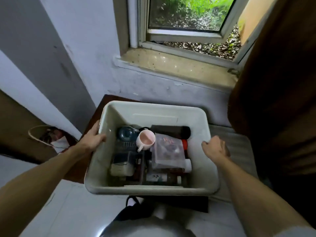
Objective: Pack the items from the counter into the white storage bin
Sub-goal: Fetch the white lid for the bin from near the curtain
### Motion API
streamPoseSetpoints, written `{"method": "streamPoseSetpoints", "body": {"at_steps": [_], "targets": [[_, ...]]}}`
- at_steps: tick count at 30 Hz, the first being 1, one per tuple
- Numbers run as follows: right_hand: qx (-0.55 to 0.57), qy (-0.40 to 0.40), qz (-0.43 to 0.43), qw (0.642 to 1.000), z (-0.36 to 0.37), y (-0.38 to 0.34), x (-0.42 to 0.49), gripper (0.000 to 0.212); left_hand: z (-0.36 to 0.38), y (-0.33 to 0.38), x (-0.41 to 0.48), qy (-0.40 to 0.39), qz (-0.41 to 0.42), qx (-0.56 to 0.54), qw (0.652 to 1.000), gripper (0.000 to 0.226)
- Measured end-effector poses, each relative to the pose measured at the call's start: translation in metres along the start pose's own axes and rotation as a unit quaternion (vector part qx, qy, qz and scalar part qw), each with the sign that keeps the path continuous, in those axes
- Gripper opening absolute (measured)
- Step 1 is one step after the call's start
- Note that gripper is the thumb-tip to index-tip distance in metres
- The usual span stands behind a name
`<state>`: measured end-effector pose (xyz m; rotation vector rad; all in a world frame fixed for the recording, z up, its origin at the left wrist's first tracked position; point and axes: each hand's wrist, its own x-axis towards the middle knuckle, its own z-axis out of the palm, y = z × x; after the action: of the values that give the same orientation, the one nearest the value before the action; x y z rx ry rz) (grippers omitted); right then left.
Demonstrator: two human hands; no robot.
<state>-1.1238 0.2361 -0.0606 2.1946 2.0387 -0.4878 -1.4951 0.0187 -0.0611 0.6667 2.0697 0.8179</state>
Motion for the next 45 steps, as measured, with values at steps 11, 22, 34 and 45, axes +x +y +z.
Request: {"method": "streamPoseSetpoints", "body": {"at_steps": [11,22,34,45], "targets": [[0.043,-0.036,0.084,0.995,0.014,-0.033,0.022,0.056,-0.013,0.034,0.093,-0.024,0.044,0.003,0.999,0.071],[0.055,-0.054,0.089,0.993,0.016,-0.033,0.023,0.052,-0.025,0.04,0.107,-0.017,0.041,0.125,0.991,0.07],[0.147,-0.01,0.015,0.989,-0.014,0.038,0.013,0.057,0.056,0.108,0.071,0.144,0.227,0.195,0.943,0.059],[0.204,0.056,0.061,0.976,-0.034,0.206,0.019,0.034,0.254,0.215,-0.004,-0.015,0.359,0.204,0.911,0.065]]}}
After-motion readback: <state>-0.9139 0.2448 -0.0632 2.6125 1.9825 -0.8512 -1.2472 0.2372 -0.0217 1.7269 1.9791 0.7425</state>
